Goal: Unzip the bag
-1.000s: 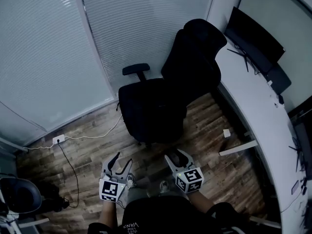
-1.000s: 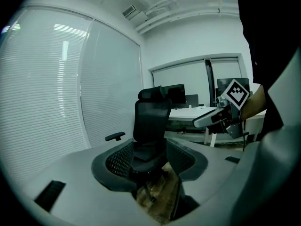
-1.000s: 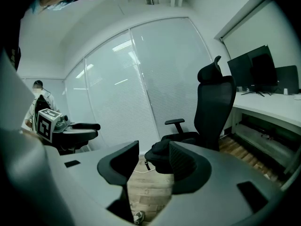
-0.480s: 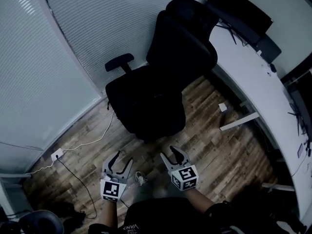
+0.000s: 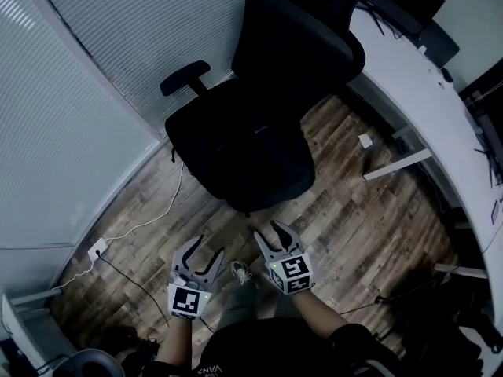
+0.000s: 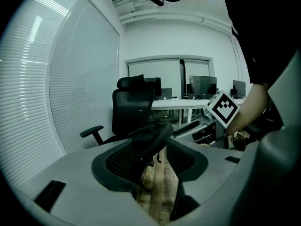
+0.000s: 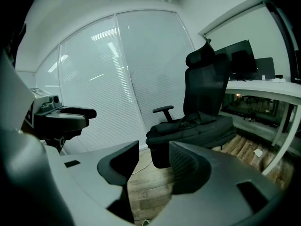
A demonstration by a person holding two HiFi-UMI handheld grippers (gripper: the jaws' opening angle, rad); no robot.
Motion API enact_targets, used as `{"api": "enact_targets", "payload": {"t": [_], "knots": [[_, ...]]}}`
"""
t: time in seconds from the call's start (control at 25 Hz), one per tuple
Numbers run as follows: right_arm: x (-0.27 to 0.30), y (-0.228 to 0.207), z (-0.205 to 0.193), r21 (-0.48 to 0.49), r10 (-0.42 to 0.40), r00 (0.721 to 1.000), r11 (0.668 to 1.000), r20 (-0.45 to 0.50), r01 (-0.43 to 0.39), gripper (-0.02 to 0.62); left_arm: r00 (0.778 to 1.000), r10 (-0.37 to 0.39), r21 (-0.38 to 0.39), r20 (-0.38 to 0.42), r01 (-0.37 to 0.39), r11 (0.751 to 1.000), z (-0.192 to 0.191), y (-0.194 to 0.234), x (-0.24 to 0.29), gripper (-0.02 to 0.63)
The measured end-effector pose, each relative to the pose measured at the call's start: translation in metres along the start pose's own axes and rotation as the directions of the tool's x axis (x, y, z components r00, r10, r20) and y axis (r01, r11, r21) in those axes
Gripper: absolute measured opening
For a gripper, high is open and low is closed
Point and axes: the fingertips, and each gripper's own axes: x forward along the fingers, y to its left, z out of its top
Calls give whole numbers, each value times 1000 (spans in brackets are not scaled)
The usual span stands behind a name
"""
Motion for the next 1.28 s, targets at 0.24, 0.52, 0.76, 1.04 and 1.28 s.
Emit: {"api": "enact_targets", "payload": {"t": [0.24, 0.52, 0.76, 1.04, 1.28], "knots": [[31, 0, -26, -18, -30, 999, 999, -20, 29, 179, 999, -41, 25, 25, 40, 999, -8, 1, 10, 213], [75, -4, -44, -35, -69, 997, 997, -20, 68, 179, 996, -82, 23, 16, 82, 996, -27, 6, 27, 213], [95, -9, -52, -24, -109, 994, 994, 5, 109, 179, 995, -101, 44, 7, 100, 994, -32, 5, 34, 213], [114, 1, -55, -8, -103, 995, 995, 14, 103, 179, 995, -103, 19, -2, 103, 994, -46, 8, 36, 213], [122, -1, -57, 4, -118, 993, 993, 17, 118, 179, 993, -113, 21, -16, 113, 993, -52, 8, 41, 213]]}}
